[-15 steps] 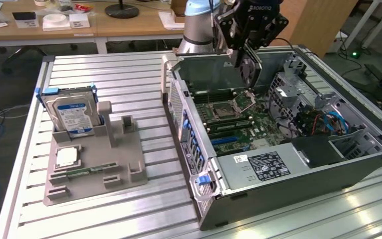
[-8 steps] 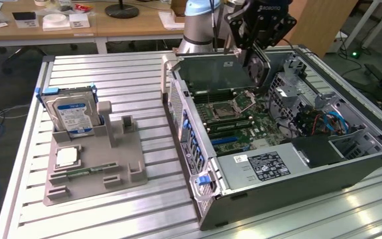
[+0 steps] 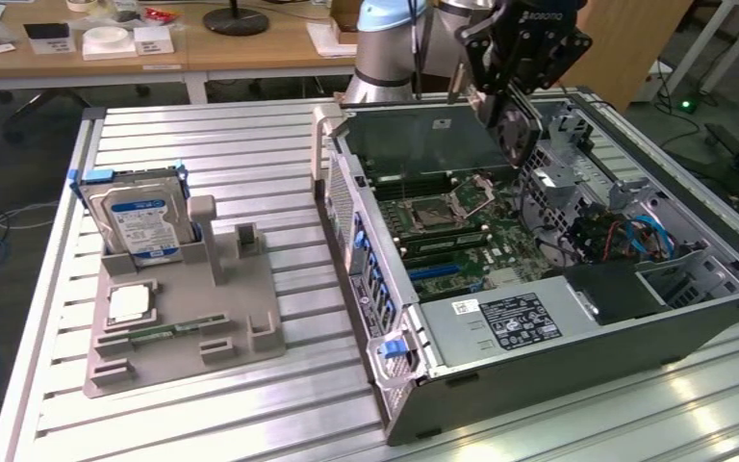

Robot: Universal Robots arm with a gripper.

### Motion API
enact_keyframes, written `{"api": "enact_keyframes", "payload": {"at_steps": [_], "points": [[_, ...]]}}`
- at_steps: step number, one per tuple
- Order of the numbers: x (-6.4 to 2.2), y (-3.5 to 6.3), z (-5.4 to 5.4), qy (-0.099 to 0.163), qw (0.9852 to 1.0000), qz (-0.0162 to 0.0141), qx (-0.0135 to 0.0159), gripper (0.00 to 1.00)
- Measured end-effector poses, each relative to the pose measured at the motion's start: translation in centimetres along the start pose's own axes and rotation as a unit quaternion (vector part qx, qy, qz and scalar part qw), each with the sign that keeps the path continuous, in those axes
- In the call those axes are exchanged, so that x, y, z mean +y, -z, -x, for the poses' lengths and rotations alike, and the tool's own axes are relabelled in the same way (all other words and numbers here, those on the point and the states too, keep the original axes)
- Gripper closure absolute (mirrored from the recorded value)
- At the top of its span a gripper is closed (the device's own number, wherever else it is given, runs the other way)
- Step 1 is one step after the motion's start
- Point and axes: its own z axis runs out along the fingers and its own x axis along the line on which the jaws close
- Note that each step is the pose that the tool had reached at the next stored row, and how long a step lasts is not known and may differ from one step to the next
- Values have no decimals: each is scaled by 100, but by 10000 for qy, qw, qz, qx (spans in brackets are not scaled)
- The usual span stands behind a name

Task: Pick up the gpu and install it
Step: 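Pick up the gpu and move the gpu toward the slot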

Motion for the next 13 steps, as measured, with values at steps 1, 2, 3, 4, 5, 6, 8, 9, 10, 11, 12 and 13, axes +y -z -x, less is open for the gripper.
{"api": "enact_keyframes", "payload": {"at_steps": [1, 2, 3, 4, 5, 6, 8, 9, 10, 11, 12, 13], "points": [[1, -1, 24, 0, 10000, 1, 0, 72], [2, -1, 49, 0, 10000, 2, 0, 72], [3, -1, 73, 0, 10000, 3, 0, 72], [4, -2, 99, -1, 10000, 4, 0, 72], [5, -3, 126, -1, 10000, 5, 0, 72], [7, -3, 156, 0, 10000, 5, 1, 72], [9, -4, 218, 0, 10000, 8, 1, 72], [10, -5, 250, -1, 10000, 9, 1, 72], [12, -5, 280, 0, 10000, 10, 1, 72], [13, -6, 307, 0, 10000, 11, 1, 72], [14, -6, 332, -1, 10000, 12, 2, 72], [15, -7, 360, -1, 10000, 13, 1, 72]]}}
